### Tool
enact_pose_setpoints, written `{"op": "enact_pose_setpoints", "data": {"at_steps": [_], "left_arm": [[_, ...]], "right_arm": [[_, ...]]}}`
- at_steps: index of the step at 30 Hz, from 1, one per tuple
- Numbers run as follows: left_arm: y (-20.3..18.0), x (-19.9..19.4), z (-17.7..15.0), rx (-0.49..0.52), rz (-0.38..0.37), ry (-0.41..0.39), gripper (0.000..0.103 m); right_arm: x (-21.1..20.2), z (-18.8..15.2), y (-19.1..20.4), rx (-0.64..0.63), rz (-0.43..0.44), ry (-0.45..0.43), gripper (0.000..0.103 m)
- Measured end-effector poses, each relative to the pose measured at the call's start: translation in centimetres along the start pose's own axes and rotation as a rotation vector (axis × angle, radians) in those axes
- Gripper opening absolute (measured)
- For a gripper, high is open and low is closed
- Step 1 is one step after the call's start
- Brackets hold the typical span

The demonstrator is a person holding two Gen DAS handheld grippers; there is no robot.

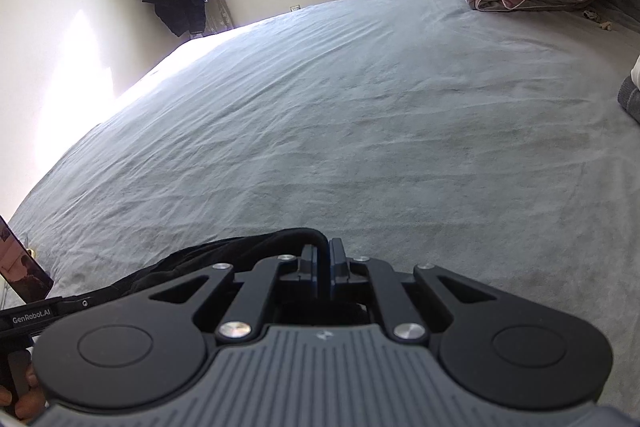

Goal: Fold clothes

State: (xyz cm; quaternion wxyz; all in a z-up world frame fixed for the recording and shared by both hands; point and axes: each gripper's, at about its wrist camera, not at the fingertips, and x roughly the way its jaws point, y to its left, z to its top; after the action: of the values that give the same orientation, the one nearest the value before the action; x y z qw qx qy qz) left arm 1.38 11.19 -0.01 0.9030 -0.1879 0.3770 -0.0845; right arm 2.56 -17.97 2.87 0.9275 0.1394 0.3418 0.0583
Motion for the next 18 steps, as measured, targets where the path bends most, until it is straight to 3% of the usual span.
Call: {"op": "enact_pose_setpoints", "data": {"at_steps": [4, 8, 10, 18], "left_arm": [[-0.1, 1.4, -0.4, -0.005, 0.057, 0.082, 0.037], [-0.3, 1.3, -0.6, -0.023, 0.031, 0.116, 0.012], [-0.7, 0.6, -0.6, -0.010, 0.016, 0.109, 0.009], [-2.5, -3.7, -2.1, 0.098, -0.173, 0.142, 0.005]], "right_arm": [[0.0, 0.0, 0.0, 0.005, 0.004, 0.006, 0.008], [-0.4, 0.1, 0.1, 0.000, 0.005, -0.009, 0.008], [-0.8, 0.3, 0.1, -0.001, 0.003, -0.025, 0.008], [-2.2, 1.3, -1.0, 0.011, -0.014, -0.081, 0.007]]}}
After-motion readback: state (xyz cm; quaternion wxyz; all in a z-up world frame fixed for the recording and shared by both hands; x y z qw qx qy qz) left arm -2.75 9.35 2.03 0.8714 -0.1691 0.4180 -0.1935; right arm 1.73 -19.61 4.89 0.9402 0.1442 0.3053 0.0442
